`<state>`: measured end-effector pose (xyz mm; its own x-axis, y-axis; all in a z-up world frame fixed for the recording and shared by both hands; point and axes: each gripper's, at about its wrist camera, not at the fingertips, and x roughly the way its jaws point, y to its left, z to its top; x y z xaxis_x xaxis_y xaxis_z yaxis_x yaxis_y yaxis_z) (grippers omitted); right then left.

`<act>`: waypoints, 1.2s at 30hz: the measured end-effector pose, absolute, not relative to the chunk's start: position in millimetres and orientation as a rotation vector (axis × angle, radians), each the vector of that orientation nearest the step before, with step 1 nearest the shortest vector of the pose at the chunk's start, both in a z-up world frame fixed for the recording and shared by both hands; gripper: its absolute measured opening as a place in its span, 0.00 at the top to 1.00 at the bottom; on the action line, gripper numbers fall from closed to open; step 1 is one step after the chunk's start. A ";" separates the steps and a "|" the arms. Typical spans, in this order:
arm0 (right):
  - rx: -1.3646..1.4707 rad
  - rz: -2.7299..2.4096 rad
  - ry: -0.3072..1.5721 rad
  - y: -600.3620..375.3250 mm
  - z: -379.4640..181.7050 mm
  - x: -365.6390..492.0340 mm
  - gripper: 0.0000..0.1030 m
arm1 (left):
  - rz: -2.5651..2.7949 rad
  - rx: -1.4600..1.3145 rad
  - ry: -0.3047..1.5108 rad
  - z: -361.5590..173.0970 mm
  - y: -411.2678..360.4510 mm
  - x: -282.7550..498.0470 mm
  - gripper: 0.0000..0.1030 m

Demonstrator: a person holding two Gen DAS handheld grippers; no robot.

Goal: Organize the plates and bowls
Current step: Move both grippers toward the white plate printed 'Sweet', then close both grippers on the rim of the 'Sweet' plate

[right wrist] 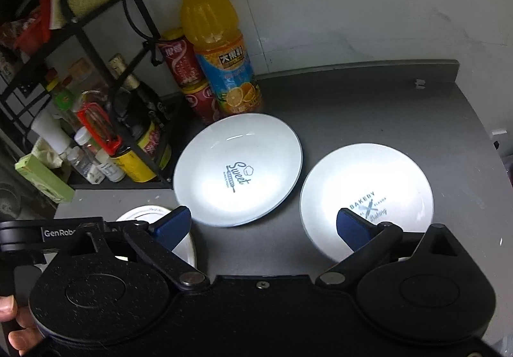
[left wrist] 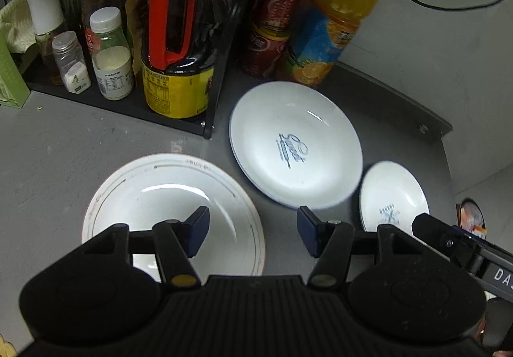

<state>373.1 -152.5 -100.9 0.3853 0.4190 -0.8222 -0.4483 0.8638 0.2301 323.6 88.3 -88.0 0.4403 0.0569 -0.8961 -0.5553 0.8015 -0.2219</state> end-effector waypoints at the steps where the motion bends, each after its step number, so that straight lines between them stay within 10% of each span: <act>1: -0.032 0.547 1.047 -150.0 -104.3 378.2 0.11 | 0.405 -0.545 1.055 -91.6 91.7 327.0 0.43; 17: 0.038 0.479 1.180 -130.6 -166.9 447.6 0.54 | 0.401 -0.712 1.035 -143.1 140.1 369.6 0.55; 36: 0.038 0.452 1.267 -114.9 -220.2 502.6 0.68 | 0.441 -0.882 0.984 -184.8 166.6 386.1 0.80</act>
<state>502.6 -114.9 -220.2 0.2233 0.3482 -0.9104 -0.3066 0.9117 0.2734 386.1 166.6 -184.8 0.5067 -0.0565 -0.8603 -0.6799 0.5874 -0.4390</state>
